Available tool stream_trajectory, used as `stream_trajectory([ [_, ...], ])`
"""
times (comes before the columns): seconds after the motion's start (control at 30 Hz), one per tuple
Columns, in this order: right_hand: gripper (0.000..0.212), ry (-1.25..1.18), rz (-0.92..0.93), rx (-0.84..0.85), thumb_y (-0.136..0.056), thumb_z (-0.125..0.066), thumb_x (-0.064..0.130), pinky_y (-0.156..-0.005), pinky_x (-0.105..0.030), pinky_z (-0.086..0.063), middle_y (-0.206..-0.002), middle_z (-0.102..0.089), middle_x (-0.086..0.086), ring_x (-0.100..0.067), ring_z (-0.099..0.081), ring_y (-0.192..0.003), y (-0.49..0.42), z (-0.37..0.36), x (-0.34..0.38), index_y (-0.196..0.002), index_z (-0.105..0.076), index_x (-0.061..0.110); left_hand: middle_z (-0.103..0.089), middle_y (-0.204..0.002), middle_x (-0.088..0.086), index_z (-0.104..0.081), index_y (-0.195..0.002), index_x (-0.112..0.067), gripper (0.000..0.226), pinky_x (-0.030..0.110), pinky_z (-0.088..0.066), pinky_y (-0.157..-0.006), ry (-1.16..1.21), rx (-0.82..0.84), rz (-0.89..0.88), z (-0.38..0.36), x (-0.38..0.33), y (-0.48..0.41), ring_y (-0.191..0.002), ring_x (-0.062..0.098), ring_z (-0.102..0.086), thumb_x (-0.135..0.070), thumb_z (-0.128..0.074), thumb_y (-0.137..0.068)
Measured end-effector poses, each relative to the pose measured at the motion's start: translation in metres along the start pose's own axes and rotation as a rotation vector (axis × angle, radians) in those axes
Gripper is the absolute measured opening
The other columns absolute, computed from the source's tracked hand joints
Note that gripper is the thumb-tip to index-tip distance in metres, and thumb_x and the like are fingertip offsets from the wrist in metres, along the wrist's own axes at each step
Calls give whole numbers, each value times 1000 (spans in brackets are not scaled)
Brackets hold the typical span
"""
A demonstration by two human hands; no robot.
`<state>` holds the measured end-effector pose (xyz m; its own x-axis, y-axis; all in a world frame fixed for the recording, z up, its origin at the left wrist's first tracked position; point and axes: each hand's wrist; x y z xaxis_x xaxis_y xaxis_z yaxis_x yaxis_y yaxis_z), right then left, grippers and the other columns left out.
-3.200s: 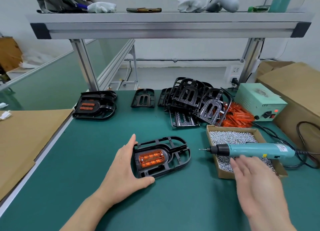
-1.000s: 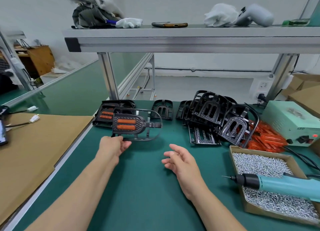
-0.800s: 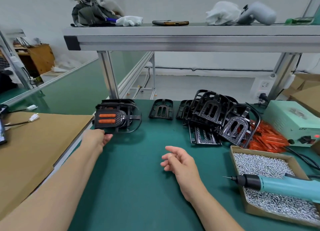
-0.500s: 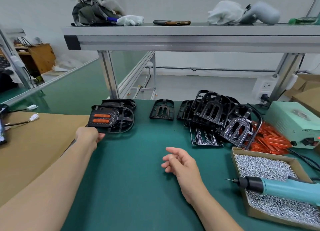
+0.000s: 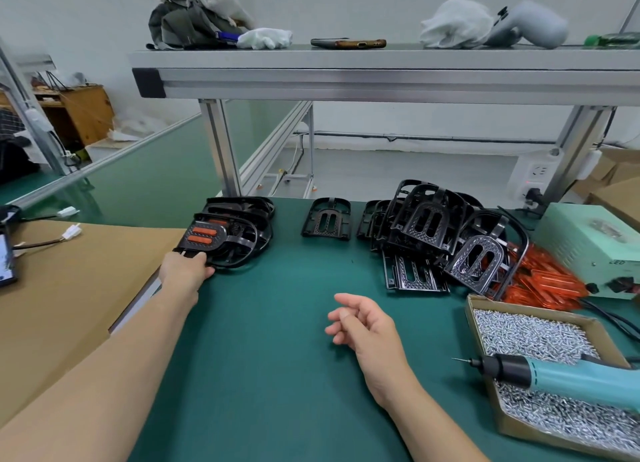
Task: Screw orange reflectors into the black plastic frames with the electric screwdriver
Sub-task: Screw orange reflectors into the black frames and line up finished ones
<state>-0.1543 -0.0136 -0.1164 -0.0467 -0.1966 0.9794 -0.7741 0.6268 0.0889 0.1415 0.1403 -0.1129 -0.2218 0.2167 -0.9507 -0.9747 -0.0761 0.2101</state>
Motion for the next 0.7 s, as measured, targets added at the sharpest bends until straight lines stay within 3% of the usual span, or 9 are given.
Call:
stream_trajectory([
  [0.1,25,8,-2,-1,-99,-50,-1,-74,-29,-54,-89,-71,-5,-14,-66,-71,0,0,0,-113,-66,12,-72,-99,10,-63,-104,-9,13,36,-54,-78,-71,2,-72,-2,4,1,-78,24,-71,-16,-62,-93],
  [0.27,27,18,-7,0,-99,-48,-2,-75,-30,-54,-92,-71,-6,-14,-66,-71,1,-1,1,-113,-65,13,-70,-96,16,-59,-111,-5,28,35,-51,-68,-130,-23,-114,-5,7,16,-93,36,-70,-20,-66,-89],
  [0.37,27,21,-7,-3,-99,-48,-2,-74,-28,-54,-92,-70,-6,-13,-66,-71,1,0,2,-113,-65,13,-67,-107,17,-53,-122,-6,39,45,-56,-83,-186,-37,-103,-7,6,31,-98,37,-66,-23,-66,-90],
  [0.43,27,30,-6,-9,-99,-48,-2,-73,-27,-54,-92,-70,-6,-12,-66,-71,2,0,2,-113,-65,13,-67,-104,16,-48,-123,-6,40,49,-56,-84,-186,-74,-139,-9,6,47,-96,35,-66,-20,-65,-90],
  [0.57,28,55,13,-6,-97,-49,-4,-70,-24,-53,-90,-70,-5,-12,-65,-69,3,-3,1,-112,-65,13,-63,-82,-3,-49,-103,-15,18,31,-40,-68,-233,-12,-438,-28,-1,84,-81,18,-60,-19,-63,-93],
  [0.63,27,42,16,-10,-96,-51,-5,-70,-25,-52,-87,-70,-5,-13,-65,-68,3,-3,1,-111,-66,12,-64,-82,-7,-61,-92,-18,1,28,-40,-71,-371,121,-639,-44,-9,93,-78,15,-58,-17,-63,-91],
  [0.7,26,21,21,-21,-95,-52,-5,-70,-27,-52,-85,-70,-4,-14,-65,-68,2,-2,1,-109,-67,12,-69,-95,-2,-71,-93,-16,10,27,-41,-82,-513,244,-806,-63,-18,93,-90,17,-60,-13,-61,-92],
])
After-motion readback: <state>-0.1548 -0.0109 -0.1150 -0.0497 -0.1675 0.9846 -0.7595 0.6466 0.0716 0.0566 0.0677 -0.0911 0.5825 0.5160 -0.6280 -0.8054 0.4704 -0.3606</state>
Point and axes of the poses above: each hand's wrist, its own y-axis away from the middle knuckle, its own z-axis out of the back of the hand, x = y × z
